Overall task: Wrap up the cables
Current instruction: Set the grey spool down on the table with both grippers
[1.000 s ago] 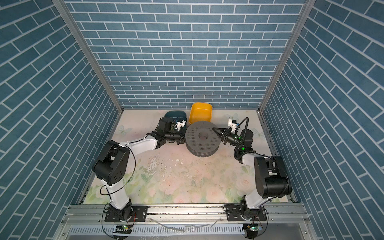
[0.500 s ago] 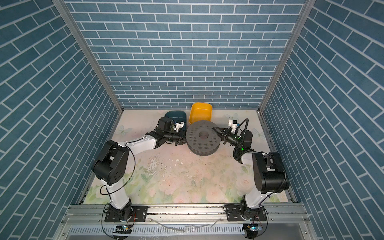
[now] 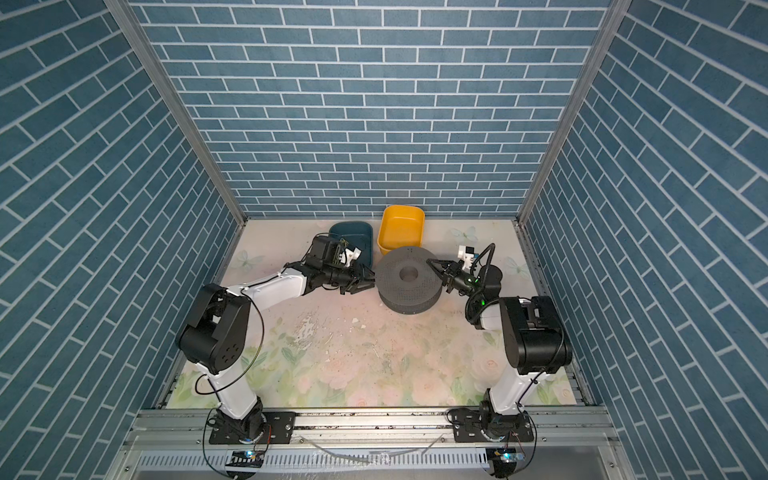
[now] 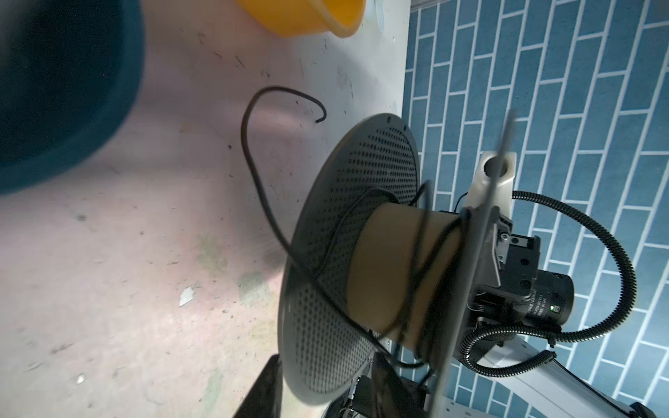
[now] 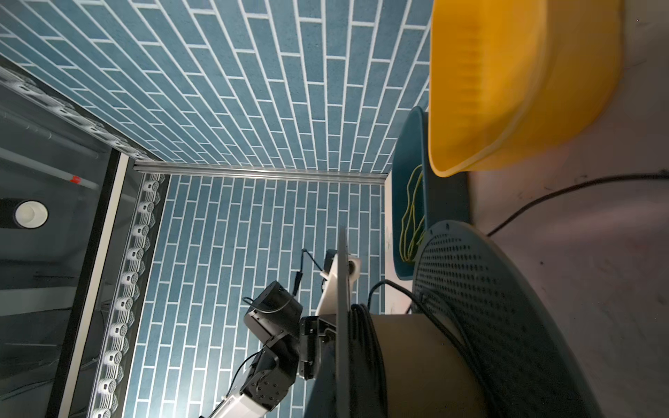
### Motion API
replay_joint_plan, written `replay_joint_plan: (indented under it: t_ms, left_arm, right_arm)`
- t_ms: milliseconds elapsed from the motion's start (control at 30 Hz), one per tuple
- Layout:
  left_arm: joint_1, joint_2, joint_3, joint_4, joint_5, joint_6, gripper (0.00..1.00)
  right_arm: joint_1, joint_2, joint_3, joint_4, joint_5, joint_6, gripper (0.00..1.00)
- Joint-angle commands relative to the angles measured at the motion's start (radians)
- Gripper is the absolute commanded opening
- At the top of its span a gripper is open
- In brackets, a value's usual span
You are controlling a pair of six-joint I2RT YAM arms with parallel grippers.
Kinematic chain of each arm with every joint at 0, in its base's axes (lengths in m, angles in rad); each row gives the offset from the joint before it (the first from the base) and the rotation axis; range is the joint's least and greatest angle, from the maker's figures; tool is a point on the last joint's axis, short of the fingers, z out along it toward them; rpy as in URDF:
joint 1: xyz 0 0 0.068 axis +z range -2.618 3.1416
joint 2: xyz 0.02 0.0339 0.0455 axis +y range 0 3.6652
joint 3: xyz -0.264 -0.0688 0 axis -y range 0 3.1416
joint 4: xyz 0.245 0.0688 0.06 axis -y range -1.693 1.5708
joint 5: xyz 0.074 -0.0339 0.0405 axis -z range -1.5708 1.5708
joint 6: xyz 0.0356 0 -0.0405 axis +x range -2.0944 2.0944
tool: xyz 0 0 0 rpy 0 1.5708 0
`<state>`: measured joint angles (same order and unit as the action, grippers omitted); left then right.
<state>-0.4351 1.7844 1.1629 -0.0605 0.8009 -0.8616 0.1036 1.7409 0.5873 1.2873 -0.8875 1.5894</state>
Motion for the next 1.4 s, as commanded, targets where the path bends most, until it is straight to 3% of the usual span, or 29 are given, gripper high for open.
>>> replay_joint_plan:
  t_ms: [0,467,1367]
  left_arm:
    - [0.021,-0.058,0.020,-0.123,-0.078,0.091,0.43]
    - [0.032,-0.133,0.023,-0.184,-0.109,0.124,0.45]
    - [0.004,-0.086,-0.004,-0.129,-0.083,0.125,0.45]
  right_arm:
    - [-0.005,0.015,-0.004,0.108,0.013,0.024,0.00]
    - [-0.003,0.144,0.001,0.109,0.035,-0.026,0.00]
    - [-0.085,0.274,-0.067,0.105,-0.033,-0.143,0.00]
